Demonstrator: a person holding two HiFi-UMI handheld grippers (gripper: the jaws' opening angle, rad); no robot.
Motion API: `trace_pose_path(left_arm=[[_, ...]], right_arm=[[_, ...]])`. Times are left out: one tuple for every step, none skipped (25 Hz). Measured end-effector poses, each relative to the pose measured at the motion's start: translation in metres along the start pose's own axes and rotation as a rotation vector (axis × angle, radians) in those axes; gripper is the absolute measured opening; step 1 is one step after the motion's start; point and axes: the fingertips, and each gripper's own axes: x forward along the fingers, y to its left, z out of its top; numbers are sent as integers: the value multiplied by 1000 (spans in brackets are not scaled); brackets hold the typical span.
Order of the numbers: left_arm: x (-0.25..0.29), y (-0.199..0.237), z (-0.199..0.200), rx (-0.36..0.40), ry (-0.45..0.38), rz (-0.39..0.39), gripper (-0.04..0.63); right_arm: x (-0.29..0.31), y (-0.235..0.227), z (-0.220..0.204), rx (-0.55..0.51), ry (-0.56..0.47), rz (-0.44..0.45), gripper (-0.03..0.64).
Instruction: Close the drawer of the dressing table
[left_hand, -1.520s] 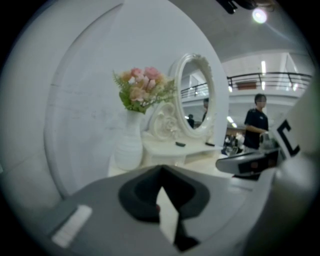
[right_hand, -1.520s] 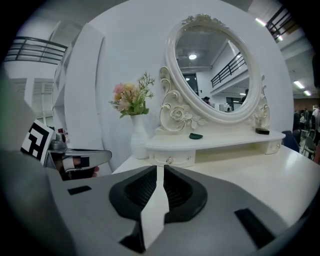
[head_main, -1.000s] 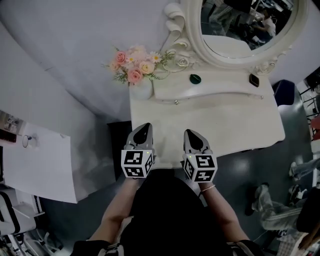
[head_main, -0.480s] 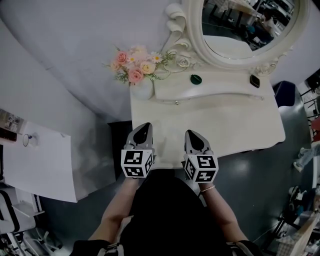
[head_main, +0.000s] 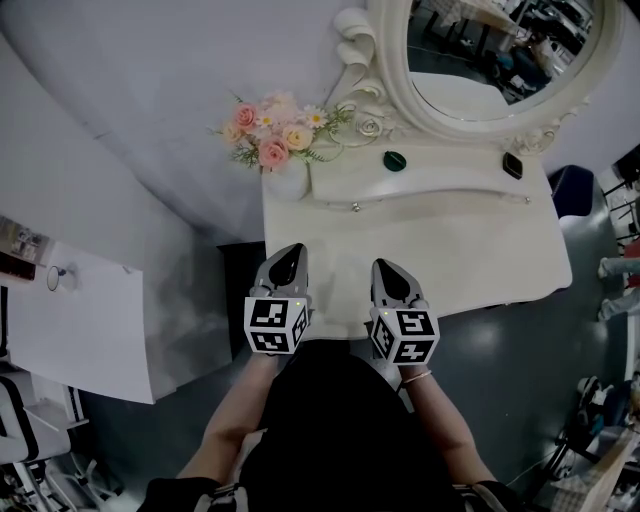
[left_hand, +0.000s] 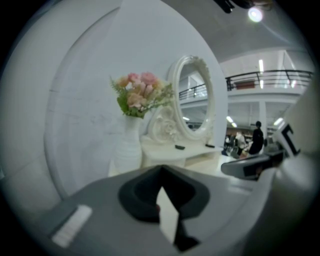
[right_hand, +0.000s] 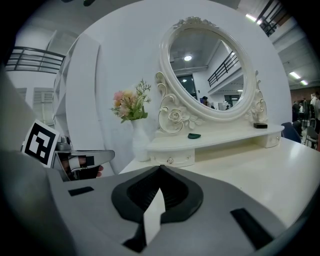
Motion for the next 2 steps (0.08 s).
trace_pose_path(left_arm=[[1, 0, 1, 1, -1, 0, 8], [1, 0, 1, 1, -2, 0, 8]], right_arm=[[0, 0, 0, 0, 0, 2, 3], [1, -1, 0, 0, 0, 4, 3]])
